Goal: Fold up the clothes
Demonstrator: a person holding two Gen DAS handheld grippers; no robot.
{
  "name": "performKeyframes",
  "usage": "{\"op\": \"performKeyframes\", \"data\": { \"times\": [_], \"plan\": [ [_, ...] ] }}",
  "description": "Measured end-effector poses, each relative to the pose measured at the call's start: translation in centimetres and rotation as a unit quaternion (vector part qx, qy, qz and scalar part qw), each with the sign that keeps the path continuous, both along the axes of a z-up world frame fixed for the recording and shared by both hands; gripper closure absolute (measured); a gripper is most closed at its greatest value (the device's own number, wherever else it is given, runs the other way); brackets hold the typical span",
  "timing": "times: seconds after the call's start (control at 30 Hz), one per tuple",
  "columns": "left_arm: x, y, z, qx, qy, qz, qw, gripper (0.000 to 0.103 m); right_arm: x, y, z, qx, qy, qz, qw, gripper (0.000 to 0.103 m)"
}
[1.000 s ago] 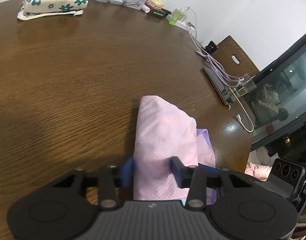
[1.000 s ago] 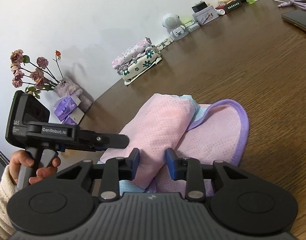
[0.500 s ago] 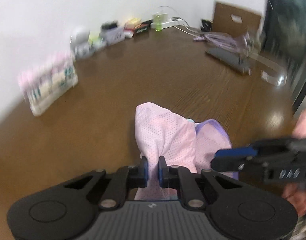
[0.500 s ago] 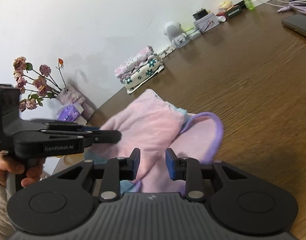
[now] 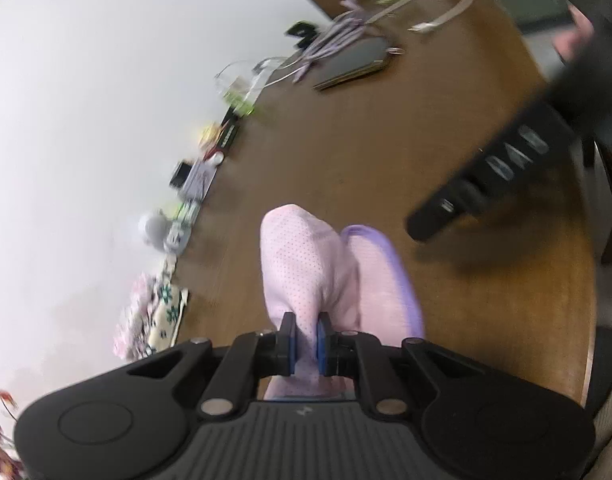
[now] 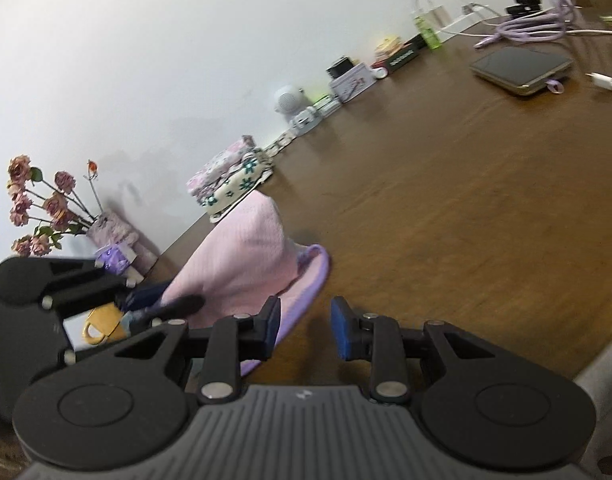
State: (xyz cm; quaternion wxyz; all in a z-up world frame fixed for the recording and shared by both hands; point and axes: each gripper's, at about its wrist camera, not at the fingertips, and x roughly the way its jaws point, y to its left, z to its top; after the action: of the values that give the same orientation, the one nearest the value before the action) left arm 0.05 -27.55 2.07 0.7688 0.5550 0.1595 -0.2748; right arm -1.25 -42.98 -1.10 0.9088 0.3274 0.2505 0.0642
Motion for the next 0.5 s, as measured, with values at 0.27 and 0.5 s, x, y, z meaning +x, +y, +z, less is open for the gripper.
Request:
{"op": "performKeyframes", "data": {
  "times": [0.27,0.5],
  "plan": [
    [-1.7,-1.2,-0.7,-0.021,0.057,-0.002,0.9982,0.082,-1.6,-0.6,0.1,-0.006,-0.004,-0.016,1.000,0.074],
    [1.6,4.4,5.6,-0.194,0.199,0.058,0.9587,0.051,-1.2,0.1,0.4,0.008,0.001,-0.004,1.000,0.060]
  ]
}}
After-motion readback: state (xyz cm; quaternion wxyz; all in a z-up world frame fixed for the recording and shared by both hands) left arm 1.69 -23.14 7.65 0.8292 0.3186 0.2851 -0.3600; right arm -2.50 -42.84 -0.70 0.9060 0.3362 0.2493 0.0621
